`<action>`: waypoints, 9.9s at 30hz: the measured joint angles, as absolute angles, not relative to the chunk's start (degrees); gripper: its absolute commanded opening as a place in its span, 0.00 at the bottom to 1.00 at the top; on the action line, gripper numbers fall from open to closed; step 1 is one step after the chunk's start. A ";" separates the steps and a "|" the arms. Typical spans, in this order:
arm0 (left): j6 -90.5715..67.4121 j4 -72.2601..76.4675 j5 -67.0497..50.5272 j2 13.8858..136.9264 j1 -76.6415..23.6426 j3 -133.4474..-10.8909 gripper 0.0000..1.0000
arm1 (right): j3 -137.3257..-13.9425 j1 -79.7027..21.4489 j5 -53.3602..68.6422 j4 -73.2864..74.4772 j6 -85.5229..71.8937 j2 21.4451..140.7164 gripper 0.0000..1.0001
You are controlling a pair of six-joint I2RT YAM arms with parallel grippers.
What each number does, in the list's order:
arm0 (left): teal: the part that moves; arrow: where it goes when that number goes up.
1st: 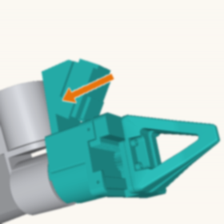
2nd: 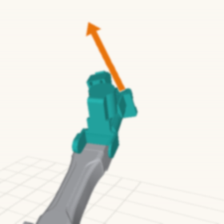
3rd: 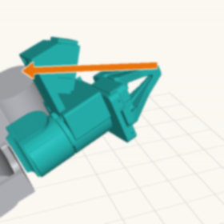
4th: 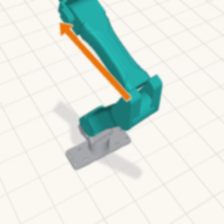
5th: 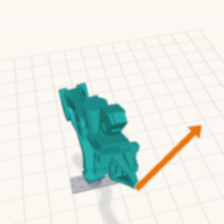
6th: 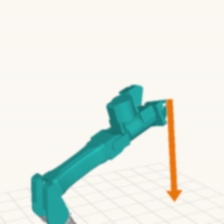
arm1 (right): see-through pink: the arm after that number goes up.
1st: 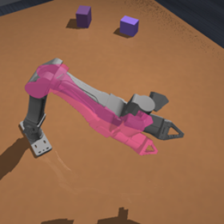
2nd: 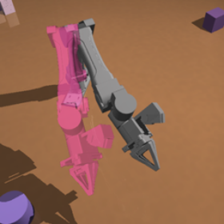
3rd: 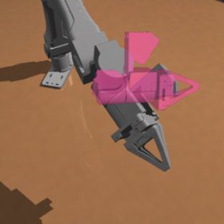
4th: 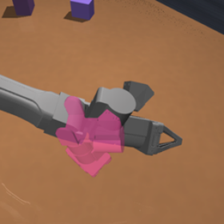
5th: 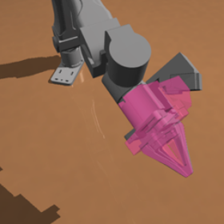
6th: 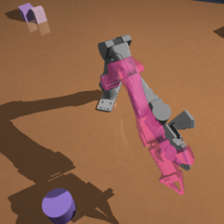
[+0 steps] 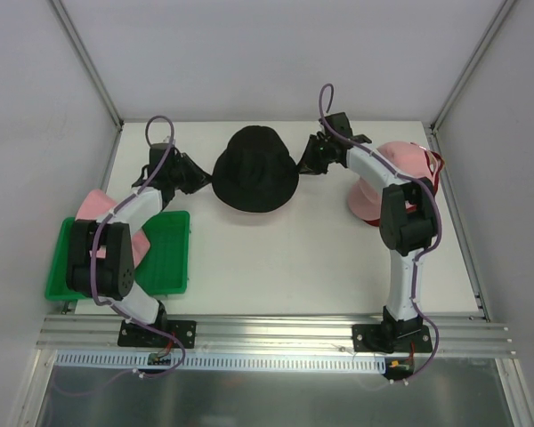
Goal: Stack the hats
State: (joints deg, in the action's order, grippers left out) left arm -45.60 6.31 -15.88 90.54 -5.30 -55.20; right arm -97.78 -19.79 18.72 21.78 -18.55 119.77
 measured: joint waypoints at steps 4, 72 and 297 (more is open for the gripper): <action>-43.00 0.69 -14.39 89.32 -5.28 -56.82 0.41 | -99.35 -19.33 17.69 25.10 -18.28 119.74 0.40; -21.61 -28.34 25.39 89.80 4.80 -51.66 0.39 | -70.39 -24.95 24.49 15.25 -15.81 89.41 0.53; -34.15 -21.61 -12.34 71.33 -15.03 -68.97 0.61 | -62.06 -22.13 21.67 -53.93 -79.15 104.81 0.10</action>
State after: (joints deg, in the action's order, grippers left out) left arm -34.15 -21.61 -12.34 71.33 -15.03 -68.97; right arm -62.06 -22.13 21.67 -53.93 -79.15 104.81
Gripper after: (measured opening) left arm 0.609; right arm 0.067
